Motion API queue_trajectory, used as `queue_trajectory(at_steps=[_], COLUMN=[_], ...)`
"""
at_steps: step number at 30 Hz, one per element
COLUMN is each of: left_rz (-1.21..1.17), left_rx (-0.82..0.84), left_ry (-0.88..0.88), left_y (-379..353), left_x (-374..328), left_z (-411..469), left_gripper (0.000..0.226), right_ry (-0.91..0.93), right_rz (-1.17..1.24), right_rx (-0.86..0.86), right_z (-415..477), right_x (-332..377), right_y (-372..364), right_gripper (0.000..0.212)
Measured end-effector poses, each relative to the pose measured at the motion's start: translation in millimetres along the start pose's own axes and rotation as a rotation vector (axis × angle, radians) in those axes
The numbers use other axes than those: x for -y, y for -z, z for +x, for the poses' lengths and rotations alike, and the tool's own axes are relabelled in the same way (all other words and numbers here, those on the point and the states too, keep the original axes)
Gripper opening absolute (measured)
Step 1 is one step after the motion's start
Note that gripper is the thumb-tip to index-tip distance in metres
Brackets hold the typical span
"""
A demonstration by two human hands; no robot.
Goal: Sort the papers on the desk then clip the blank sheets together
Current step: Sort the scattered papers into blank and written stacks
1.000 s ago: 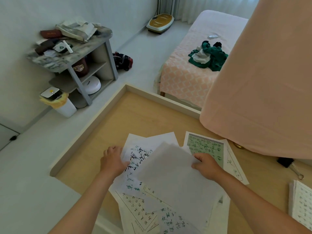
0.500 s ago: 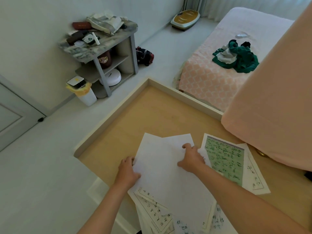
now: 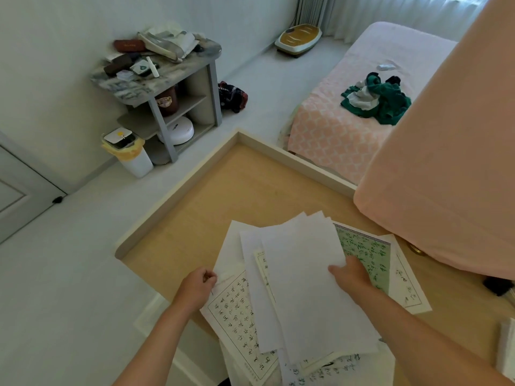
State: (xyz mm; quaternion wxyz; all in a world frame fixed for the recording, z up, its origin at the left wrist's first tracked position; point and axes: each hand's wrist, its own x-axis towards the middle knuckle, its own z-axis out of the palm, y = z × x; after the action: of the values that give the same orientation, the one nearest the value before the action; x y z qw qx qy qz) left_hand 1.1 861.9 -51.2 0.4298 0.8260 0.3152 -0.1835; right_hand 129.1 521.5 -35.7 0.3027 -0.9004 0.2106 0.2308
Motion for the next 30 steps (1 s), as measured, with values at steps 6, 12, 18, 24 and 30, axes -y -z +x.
queue_trajectory(at_steps=[6,12,18,24,30], left_rz=[0.163,0.047,-0.332,-0.165,0.32], left_rx=[0.172,0.123,-0.135,0.075,0.354], left_ry=[-0.018,-0.069,0.051,0.222,0.054], left_y=[-3.1,-10.4,-9.9,-3.4,-0.3], left_x=[-8.1,-10.0,-11.8,7.4,-14.6], left_z=[-15.9,-28.5,-40.2,-48.1,-51.4], left_gripper=[0.02,0.026,0.017,0.034,0.055], right_ry=[-0.13,-0.116,-0.03,-0.109,-0.067], right_rz=[0.0,0.146,0.226,0.086,-0.017], right_rx=[0.051,0.221,0.15,-0.116,-0.024], right_z=[-32.3,-46.5,-46.1,-26.3,-34.7], right_x=[19.9,17.0,3.4,-19.2,-24.3], right_y=[-26.5,-42.5,-35.0,-13.6,-15.1], right_gripper=[0.062,0.045,0.027,0.058,0.055])
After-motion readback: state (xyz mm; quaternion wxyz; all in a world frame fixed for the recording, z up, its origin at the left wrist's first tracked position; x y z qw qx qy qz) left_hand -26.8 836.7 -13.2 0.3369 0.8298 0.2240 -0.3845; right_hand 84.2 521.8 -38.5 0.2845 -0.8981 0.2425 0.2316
